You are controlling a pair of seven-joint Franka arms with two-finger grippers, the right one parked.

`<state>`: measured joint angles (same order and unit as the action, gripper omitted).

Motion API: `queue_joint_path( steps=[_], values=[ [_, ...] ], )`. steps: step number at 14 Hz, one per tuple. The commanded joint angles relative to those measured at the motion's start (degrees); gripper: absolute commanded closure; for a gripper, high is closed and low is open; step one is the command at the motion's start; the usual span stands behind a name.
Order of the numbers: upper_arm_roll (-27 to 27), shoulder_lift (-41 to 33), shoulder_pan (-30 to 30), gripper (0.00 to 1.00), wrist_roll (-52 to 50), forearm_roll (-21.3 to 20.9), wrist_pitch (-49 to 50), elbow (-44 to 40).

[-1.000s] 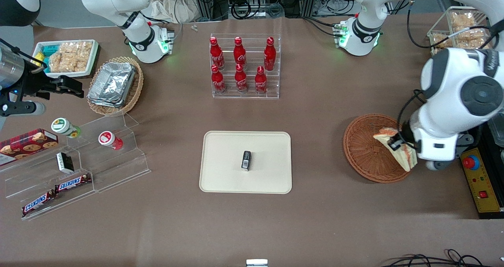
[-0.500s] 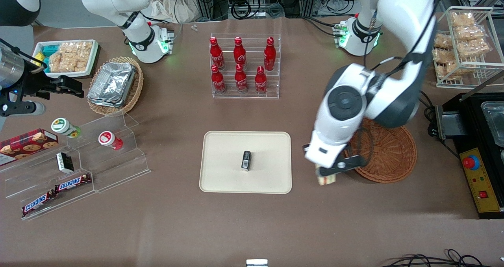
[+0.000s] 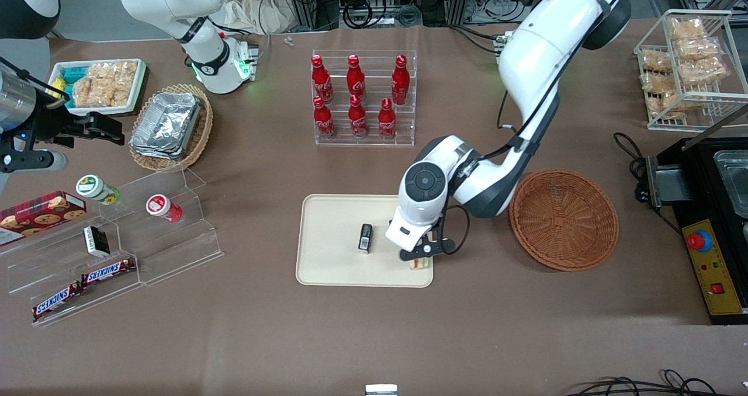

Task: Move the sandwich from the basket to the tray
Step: 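Carry the held sandwich with the left gripper over the cream tray, then lower the sandwich onto the tray beside the black box and open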

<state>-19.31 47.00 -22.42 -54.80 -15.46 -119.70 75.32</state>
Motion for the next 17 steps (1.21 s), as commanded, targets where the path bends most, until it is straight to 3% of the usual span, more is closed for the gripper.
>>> queue_joint_path(
  steps=[1, 4, 5, 6, 7, 8, 12, 17],
  values=[
    [0.7, 3.1, -0.9, 1.00, 0.1, -0.6, -1.8, -2.6],
    [0.9, 3.5, -0.7, 1.00, 5.3, -0.9, -2.0, -2.3],
    [0.9, 3.8, -0.7, 0.84, 8.4, -0.8, -2.0, -2.0],
    [0.9, 3.9, -0.7, 0.38, 10.1, -0.8, -2.1, -2.1],
    [0.9, 3.9, -0.6, 0.15, 10.2, -0.8, -2.1, -2.1],
    [1.1, 3.8, -0.5, 0.00, 9.7, -0.8, -2.1, -2.2],
    [1.2, 2.1, -0.2, 0.00, 9.5, -0.8, -1.9, -2.7],
    [1.9, -5.3, 1.9, 0.00, 9.4, -0.5, 1.1, -2.6]
  ],
)
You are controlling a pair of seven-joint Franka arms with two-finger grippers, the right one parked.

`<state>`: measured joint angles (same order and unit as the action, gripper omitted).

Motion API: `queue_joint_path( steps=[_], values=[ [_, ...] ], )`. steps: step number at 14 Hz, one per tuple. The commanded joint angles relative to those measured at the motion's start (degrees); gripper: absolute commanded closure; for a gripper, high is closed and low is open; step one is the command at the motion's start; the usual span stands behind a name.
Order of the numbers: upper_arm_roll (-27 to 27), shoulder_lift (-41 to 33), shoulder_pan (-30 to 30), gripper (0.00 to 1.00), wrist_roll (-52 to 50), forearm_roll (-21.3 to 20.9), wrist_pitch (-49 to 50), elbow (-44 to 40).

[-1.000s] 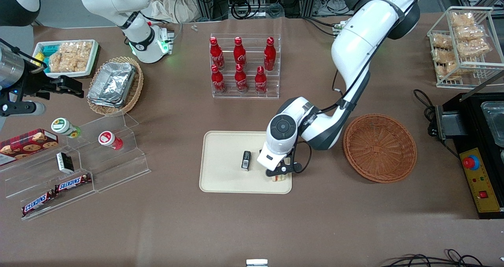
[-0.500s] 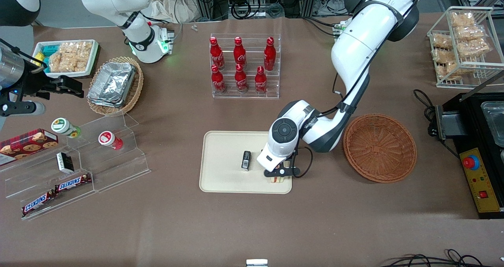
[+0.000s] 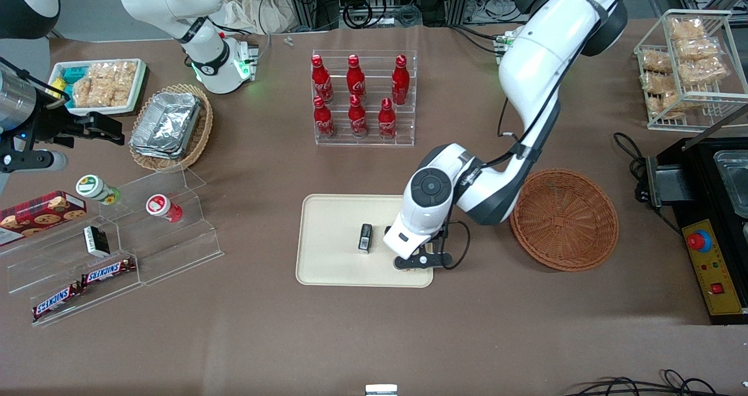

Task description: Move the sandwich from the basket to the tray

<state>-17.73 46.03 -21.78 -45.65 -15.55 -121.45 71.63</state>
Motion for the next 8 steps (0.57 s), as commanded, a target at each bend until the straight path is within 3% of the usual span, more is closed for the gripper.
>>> queue_joint_path(
  steps=[1, 5, 8],
  values=[
    [0.4, -6.1, 1.8, 0.00, 0.4, -0.7, 5.6, 1.1],
    [0.1, -14.4, 8.0, 0.00, 5.3, 0.6, 16.9, 3.6],
    [0.1, -24.0, 14.2, 0.00, 13.8, 6.7, 18.2, 11.0]
  ],
)
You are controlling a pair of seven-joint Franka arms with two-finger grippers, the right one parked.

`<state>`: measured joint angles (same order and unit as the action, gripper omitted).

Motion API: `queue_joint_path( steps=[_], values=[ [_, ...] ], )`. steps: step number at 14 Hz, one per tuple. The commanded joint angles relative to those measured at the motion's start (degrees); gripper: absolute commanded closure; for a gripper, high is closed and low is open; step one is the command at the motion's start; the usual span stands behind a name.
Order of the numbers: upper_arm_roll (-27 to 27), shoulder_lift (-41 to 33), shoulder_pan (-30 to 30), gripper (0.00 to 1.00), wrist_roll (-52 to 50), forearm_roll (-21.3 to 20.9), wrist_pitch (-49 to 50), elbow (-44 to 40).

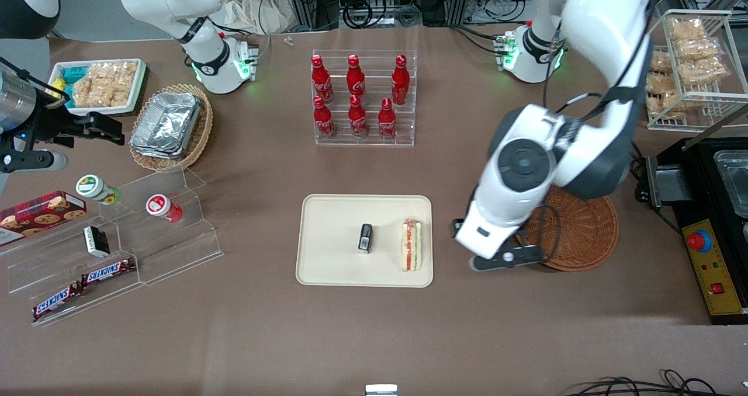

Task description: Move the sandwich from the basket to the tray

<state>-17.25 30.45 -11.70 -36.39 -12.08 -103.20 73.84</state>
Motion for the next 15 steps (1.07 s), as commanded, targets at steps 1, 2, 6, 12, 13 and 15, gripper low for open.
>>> queue_joint_path(
  steps=[1, 2, 6, 12, 13, 15],
  values=[
    [-0.5, -12.0, 6.4, 0.00, 7.5, 4.7, -0.4, 12.3],
    [-0.4, -15.2, 7.9, 0.00, 10.8, 6.1, -0.4, 15.2],
    [-0.2, -25.2, 15.1, 0.00, 23.2, 8.9, -0.6, 25.5],
    [0.0, -29.7, 22.9, 0.00, 33.0, 13.1, -0.7, 28.5],
    [0.0, -29.3, 24.2, 0.00, 32.5, 13.2, 0.0, 27.7],
    [-0.1, -28.6, 25.1, 0.00, 33.0, 12.0, 0.8, 26.4]
  ],
)
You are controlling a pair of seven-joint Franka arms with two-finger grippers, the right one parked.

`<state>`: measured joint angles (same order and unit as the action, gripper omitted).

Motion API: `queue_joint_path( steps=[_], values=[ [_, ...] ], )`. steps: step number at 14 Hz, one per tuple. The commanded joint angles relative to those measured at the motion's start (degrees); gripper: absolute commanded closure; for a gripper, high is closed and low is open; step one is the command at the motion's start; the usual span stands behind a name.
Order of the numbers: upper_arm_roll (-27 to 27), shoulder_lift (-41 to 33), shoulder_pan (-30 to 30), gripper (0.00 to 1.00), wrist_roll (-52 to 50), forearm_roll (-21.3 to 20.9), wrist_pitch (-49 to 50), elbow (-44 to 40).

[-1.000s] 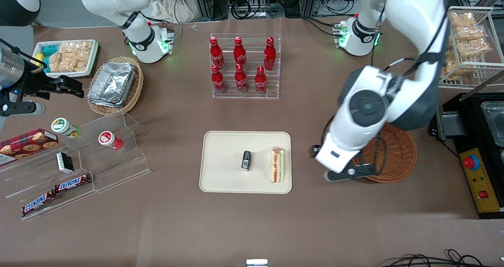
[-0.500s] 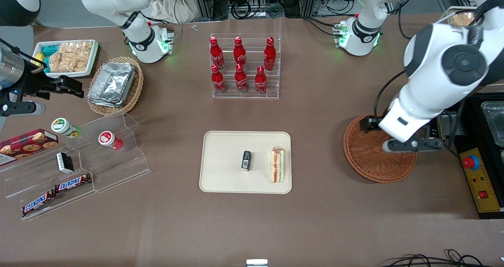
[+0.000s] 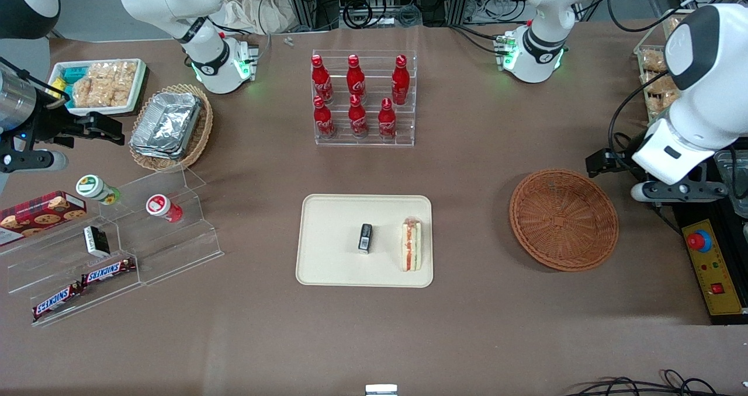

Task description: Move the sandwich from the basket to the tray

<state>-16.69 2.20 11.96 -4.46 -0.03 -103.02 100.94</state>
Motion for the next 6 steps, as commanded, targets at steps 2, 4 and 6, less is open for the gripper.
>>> queue_joint_path(
  steps=[2, 4, 6],
  values=[
    [-0.7, 2.4, 1.4, 0.00, 0.8, -0.3, 1.3, -5.4],
    [-1.1, 5.3, 0.7, 0.00, 0.9, -2.9, 6.2, -10.1],
    [-1.2, 6.8, -0.8, 0.00, 0.9, -5.9, 7.7, -12.4]
  ],
)
